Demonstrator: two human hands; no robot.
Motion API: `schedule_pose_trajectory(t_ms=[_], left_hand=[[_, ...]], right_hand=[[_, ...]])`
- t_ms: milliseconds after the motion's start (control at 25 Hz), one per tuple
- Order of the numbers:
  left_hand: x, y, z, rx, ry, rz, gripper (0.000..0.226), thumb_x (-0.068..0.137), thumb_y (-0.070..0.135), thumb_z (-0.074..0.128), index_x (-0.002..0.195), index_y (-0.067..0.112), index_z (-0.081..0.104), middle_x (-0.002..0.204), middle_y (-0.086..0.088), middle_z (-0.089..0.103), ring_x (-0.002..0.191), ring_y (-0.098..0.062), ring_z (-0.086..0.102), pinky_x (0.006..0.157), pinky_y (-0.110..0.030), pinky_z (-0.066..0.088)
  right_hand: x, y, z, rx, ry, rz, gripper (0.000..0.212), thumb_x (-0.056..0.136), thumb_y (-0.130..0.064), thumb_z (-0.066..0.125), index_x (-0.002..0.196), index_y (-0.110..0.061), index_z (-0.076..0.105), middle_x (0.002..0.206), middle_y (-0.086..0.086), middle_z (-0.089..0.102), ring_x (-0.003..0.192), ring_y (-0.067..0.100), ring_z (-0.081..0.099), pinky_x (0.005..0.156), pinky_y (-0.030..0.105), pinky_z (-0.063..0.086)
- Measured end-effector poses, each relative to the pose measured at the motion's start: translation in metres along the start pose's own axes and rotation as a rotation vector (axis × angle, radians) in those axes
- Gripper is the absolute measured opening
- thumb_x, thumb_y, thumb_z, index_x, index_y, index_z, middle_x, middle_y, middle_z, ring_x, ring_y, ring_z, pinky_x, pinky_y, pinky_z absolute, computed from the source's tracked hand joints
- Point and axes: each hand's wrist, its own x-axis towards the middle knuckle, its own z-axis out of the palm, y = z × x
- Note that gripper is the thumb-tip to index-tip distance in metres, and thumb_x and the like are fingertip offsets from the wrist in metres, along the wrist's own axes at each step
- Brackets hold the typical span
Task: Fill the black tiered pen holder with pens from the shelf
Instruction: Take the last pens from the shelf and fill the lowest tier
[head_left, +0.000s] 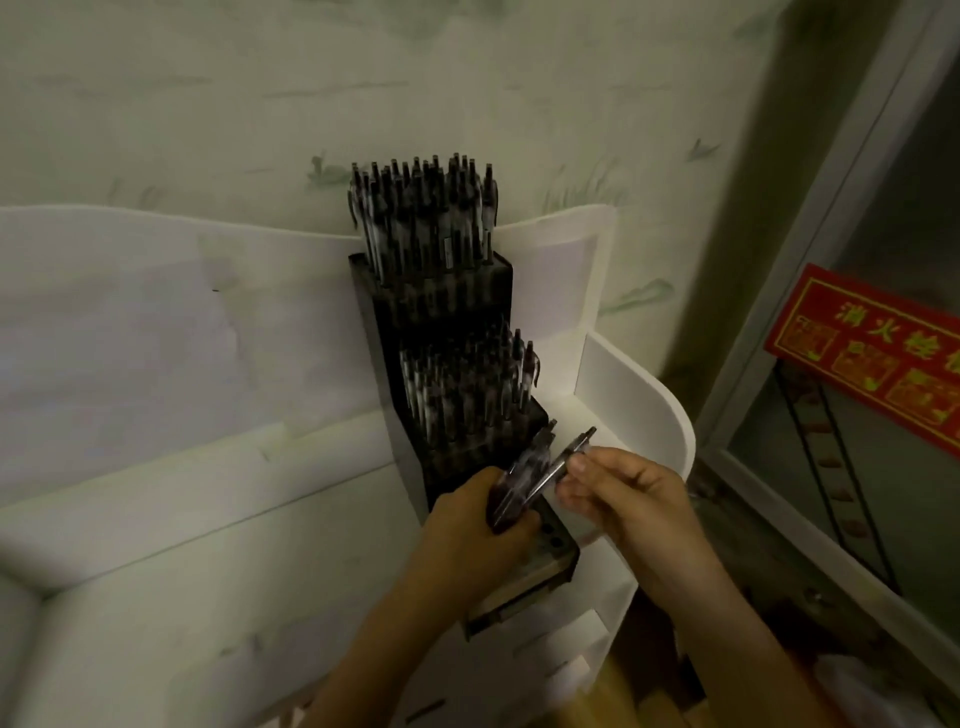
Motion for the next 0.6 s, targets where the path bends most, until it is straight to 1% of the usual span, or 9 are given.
schedule_pose_trajectory(t_ms=[120, 200, 240, 320, 400, 440, 600], left_hand=[[0.004, -0.004, -0.004, 0.05, 0.057, -0.061, 0.011, 0.089, 0.036, 0.065, 0.095, 0.027, 0.06, 0.079, 0.007, 0.063, 0.071, 0.0, 0.059, 0.058, -0.015, 0.048], [0.003, -0.006, -0.008, 0.047, 0.099, -0.09, 0.01, 0.089, 0.037, 0.064, 0.091, 0.03, 0.058, 0.078, 0.006, 0.063, 0.07, -0.002, 0.059, 0.059, -0.019, 0.049], [0.003, -0.006, -0.009, 0.04, 0.119, -0.09, 0.01, 0.089, 0.037, 0.065, 0.089, 0.03, 0.058, 0.077, 0.005, 0.063, 0.07, -0.002, 0.059, 0.058, -0.019, 0.049], [0.002, -0.005, -0.012, 0.04, 0.161, -0.081, 0.01, 0.087, 0.036, 0.066, 0.086, 0.033, 0.056, 0.074, 0.007, 0.062, 0.069, 0.0, 0.059, 0.054, -0.015, 0.048], [0.002, -0.002, -0.015, 0.042, 0.191, -0.079, 0.014, 0.087, 0.034, 0.067, 0.082, 0.035, 0.054, 0.07, 0.009, 0.061, 0.066, 0.002, 0.058, 0.052, -0.01, 0.042], [0.002, -0.001, -0.016, 0.039, 0.199, -0.079, 0.016, 0.086, 0.033, 0.068, 0.08, 0.035, 0.053, 0.069, 0.01, 0.06, 0.065, 0.003, 0.058, 0.052, -0.009, 0.041], [0.0, 0.003, -0.02, 0.022, 0.231, -0.069, 0.019, 0.085, 0.03, 0.069, 0.078, 0.037, 0.053, 0.067, 0.011, 0.06, 0.063, 0.002, 0.058, 0.051, -0.009, 0.04]], right_hand=[[0.019, -0.016, -0.012, -0.037, 0.122, -0.145, 0.025, 0.076, -0.02, 0.071, 0.096, -0.006, 0.073, 0.083, 0.01, 0.075, 0.075, 0.018, 0.072, 0.073, 0.026, 0.06], [0.029, -0.023, -0.019, -0.138, 0.155, -0.264, 0.017, 0.08, -0.014, 0.071, 0.096, -0.009, 0.073, 0.081, 0.003, 0.075, 0.074, 0.012, 0.071, 0.073, 0.021, 0.059], [0.033, -0.021, -0.02, -0.229, 0.159, -0.316, 0.012, 0.083, -0.012, 0.07, 0.094, -0.011, 0.073, 0.081, -0.003, 0.075, 0.074, 0.008, 0.07, 0.073, 0.019, 0.058], [0.035, -0.01, -0.019, -0.444, 0.148, -0.389, 0.007, 0.085, -0.016, 0.07, 0.089, -0.021, 0.074, 0.079, -0.013, 0.073, 0.077, 0.0, 0.068, 0.074, 0.012, 0.054], [0.037, 0.007, -0.017, -0.598, 0.124, -0.444, 0.011, 0.085, -0.019, 0.071, 0.085, -0.03, 0.071, 0.076, -0.019, 0.071, 0.08, -0.004, 0.065, 0.073, 0.004, 0.046], [0.038, 0.015, -0.018, -0.643, 0.112, -0.465, 0.014, 0.085, -0.019, 0.071, 0.086, -0.032, 0.07, 0.076, -0.021, 0.07, 0.081, -0.005, 0.065, 0.074, 0.003, 0.044], [0.047, 0.039, -0.02, -0.752, 0.042, -0.552, 0.015, 0.085, -0.015, 0.071, 0.092, -0.028, 0.07, 0.083, -0.03, 0.063, 0.084, -0.009, 0.063, 0.073, -0.001, 0.043]])
